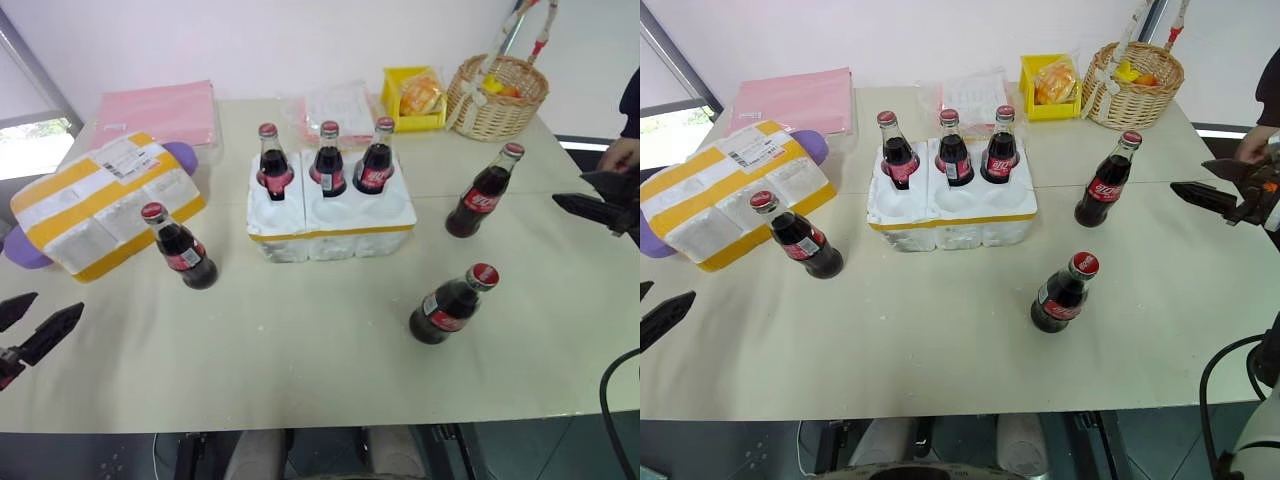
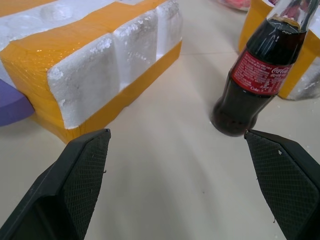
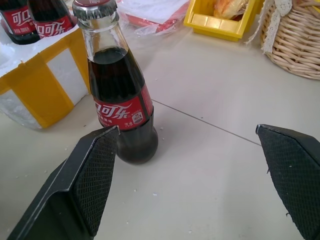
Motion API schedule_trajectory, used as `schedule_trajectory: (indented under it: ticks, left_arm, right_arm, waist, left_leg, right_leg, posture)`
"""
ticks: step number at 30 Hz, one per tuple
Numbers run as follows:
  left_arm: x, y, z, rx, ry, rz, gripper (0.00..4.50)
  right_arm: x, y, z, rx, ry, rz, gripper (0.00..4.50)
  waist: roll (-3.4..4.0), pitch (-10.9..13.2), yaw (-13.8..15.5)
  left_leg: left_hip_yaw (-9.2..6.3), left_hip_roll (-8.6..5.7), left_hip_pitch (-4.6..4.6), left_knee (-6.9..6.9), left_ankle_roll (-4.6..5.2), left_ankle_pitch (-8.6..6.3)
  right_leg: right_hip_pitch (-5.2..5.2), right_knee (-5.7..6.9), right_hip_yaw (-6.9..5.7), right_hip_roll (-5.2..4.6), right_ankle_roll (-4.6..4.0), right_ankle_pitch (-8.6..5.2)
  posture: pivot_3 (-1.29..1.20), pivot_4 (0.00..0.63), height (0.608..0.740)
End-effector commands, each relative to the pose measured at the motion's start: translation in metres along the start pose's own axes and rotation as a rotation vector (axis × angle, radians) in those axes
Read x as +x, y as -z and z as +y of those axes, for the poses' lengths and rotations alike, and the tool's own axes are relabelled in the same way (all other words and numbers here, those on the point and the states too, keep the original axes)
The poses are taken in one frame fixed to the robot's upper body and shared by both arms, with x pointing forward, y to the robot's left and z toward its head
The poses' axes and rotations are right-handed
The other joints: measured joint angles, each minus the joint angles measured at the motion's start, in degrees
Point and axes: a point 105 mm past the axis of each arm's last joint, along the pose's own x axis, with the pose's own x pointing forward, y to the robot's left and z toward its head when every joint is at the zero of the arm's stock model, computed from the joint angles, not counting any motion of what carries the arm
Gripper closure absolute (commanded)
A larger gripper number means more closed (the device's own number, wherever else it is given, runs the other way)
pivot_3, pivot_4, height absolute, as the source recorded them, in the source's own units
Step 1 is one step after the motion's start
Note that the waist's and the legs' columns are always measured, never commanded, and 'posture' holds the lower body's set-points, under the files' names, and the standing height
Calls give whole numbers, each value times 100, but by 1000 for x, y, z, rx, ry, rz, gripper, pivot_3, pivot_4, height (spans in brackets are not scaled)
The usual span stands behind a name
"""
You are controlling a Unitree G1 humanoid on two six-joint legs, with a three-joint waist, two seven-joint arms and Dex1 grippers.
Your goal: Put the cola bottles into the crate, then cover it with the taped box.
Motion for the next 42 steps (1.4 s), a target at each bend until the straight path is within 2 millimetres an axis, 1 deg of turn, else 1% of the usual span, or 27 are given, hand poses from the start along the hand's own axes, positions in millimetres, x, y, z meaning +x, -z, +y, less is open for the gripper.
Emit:
schedule_trajectory:
  ticks: [1, 7, 11, 19, 21, 25, 29, 31, 32, 37, 39, 42]
  left_arm:
    - [4, -8, -4, 37, 33, 4, 19]
    - [11, -9, -7, 34, 37, -1, 19]
    - [14, -5, -8, 24, 57, 25, 19]
    - [20, -10, -7, 29, 69, 7, 19]
    - [21, -11, -8, 30, 72, 6, 19]
    - [27, -13, -11, 32, 95, -2, 19]
    - [32, -16, -14, 40, 119, -6, 19]
    - [36, -19, -18, 45, 154, -5, 19]
    - [38, -22, -22, 48, 178, -6, 19]
    - [49, -30, -35, 78, 285, 5, 19]
    - [56, -32, -40, 91, 323, 12, 19]
    - [64, -32, -47, 107, 377, 26, 19]
  right_arm:
    - [-4, -9, -1, -31, 7, -32, 0]
    - [-5, -9, -1, -33, 7, -32, 0]
    - [-10, -6, -1, -1, 0, -21, 0]
    - [-11, -5, 0, -24, 0, -17, 0]
    - [-10, -7, 0, -26, -1, -20, 0]
    - [-10, -16, 1, -56, -14, -28, 0]
    - [-9, -28, 3, -84, -36, -29, 0]
    - [-9, -37, 7, -95, -75, -29, 0]
    - [-9, -44, 12, -101, -113, -35, 0]
    - [-10, -87, 43, -145, -300, -81, 0]
    - [-13, -106, 61, -156, -372, -107, 0]
    - [-16, -126, 87, -184, -474, -119, 0]
  waist:
    - [0, 0, 0]
    - [2, -1, -3]
    - [2, -1, -1]
    - [2, -1, -6]
    - [3, -1, -7]
    - [3, -1, -1]
    - [3, -1, -3]
    - [3, -1, -3]
    - [3, -1, -5]
    - [12, 3, -1]
    - [22, 9, 3]
    - [25, 11, 14]
  left_leg:
    - [0, 0, 0, 0, 0, 0]
    - [5, 0, 3, 0, 0, 0]
    - [5, -1, 4, 0, 0, 0]
    - [6, -1, 7, 2, 0, 0]
    - [8, -1, 9, 2, 0, 0]
    - [9, -1, 9, 2, 0, 0]
    - [9, -1, 9, 2, 1, 1]
    - [10, -1, 10, 3, 0, 1]
    - [9, -1, 10, 2, 0, 1]
    - [8, 0, 10, 2, 0, 0]
    - [6, 1, 8, 1, 0, 0]
    - [4, 1, 6, -1, 0, 0]
  right_leg:
    - [0, 0, 0, 0, 0, 0]
    - [0, 2, 4, 1, 0, 1]
    - [1, 3, 4, 2, 1, 1]
    - [2, 7, 5, 2, 1, 1]
    - [2, 7, 6, 2, 1, 1]
    - [2, 7, 7, 3, 1, 1]
    - [3, 9, 7, 2, 2, 2]
    - [2, 9, 8, 2, 2, 2]
    - [2, 9, 8, 4, 2, 2]
    - [1, 11, 8, 4, 3, 2]
    - [0, 10, 8, 4, 3, 1]
    - [-3, 9, 8, 4, 3, 0]
  posture:
    - [0, 150, 738]
    - [0, 150, 738]
    - [0, 150, 738]
    - [0, 150, 738]
    - [0, 150, 738]
    - [0, 150, 738]
    - [0, 150, 738]
    - [0, 150, 738]
    - [0, 150, 738]
    - [0, 150, 738]
    - [0, 150, 738]
    - [0, 150, 738]
